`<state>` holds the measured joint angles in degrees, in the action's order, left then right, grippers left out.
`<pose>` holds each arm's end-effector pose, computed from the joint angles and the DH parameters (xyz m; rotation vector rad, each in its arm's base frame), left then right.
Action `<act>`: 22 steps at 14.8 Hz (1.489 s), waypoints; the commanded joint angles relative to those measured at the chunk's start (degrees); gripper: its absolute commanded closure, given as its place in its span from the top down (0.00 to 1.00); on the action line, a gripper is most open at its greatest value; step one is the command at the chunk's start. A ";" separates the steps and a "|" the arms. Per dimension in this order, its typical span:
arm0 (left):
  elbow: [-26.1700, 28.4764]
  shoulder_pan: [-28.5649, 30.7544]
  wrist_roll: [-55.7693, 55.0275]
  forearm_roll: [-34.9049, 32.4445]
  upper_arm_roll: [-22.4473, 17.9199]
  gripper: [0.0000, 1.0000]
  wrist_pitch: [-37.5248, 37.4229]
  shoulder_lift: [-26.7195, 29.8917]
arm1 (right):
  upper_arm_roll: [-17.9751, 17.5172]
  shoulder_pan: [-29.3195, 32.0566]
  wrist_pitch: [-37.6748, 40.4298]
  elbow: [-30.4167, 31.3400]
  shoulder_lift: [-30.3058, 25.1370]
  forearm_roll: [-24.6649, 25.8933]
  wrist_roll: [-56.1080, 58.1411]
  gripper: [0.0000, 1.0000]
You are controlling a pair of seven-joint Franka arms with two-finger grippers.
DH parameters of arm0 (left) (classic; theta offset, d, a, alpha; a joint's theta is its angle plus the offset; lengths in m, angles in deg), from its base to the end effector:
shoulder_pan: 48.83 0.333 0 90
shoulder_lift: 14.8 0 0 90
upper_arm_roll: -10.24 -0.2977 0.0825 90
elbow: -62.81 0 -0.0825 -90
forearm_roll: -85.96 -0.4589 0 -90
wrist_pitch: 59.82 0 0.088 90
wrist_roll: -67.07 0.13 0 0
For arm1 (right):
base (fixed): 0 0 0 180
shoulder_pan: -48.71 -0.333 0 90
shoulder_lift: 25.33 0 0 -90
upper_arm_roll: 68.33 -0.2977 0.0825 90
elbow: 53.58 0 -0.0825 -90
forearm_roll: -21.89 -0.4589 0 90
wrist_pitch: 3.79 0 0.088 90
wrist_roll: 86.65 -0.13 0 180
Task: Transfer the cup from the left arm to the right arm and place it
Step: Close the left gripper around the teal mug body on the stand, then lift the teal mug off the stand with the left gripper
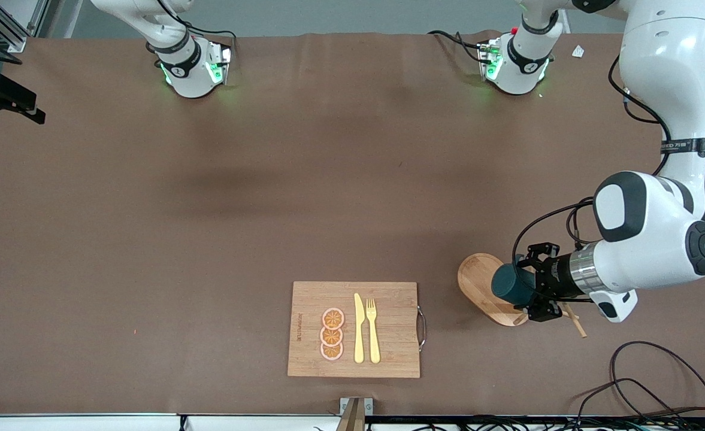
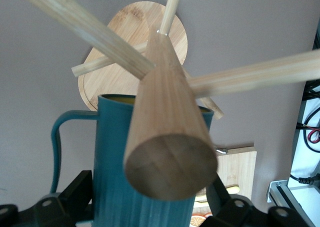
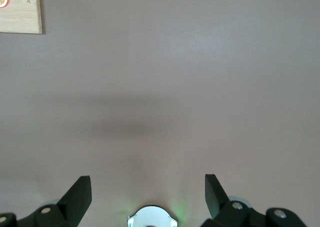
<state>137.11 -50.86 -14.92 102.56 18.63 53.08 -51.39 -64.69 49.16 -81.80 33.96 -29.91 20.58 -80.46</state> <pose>0.7825 -0.1469 0.3191 2.1893 1.8219 -0.3290 0.5789 -0.0395 0.6373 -3.1030 -0.0634 0.1300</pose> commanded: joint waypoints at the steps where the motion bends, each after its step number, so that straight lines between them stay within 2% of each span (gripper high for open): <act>1: -0.13 -0.34 1.14 0.10 -0.13 0.83 0.12 -0.23 | 0.05 -0.10 -0.13 0.52 -0.69 -0.62 -0.39 1.00; 3: -0.12 -0.34 1.75 0.19 -0.13 0.64 0.12 -0.23 | 0.05 -0.10 -0.05 0.52 -0.69 -0.62 -0.39 1.00; 4: -0.12 -0.34 1.93 0.19 -0.13 0.61 0.12 -0.14 | 0.05 -0.10 -0.04 0.52 -0.69 -0.62 -0.39 1.00; 11: -0.30 -1.57 2.20 0.10 -0.05 0.63 -0.67 3.81 | 0.05 -0.18 0.04 0.52 -0.69 -0.62 -0.39 1.00; 14: -0.21 -2.80 0.19 0.10 1.88 0.63 -1.63 5.30 | 0.05 -0.18 0.13 0.52 -0.69 -0.62 -0.39 1.00; 18: -0.21 -7.36 -2.99 -0.25 3.12 0.65 -1.99 7.15 | 0.05 -0.18 0.13 0.52 -0.69 -0.62 -0.39 1.00; 20: -0.21 -10.69 -3.34 -3.22 3.29 0.65 -1.99 7.50 | 0.05 -0.18 0.13 0.52 -0.69 -0.62 -0.39 1.00; 22: -0.30 -15.70 -3.34 -9.62 3.29 0.65 -1.99 7.85 | 0.05 -0.18 0.13 0.52 -0.60 -0.62 -0.39 1.00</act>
<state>136.33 -62.46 -17.38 98.09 22.28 51.73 -44.91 -64.72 49.08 -81.77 33.96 -29.91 20.58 -80.46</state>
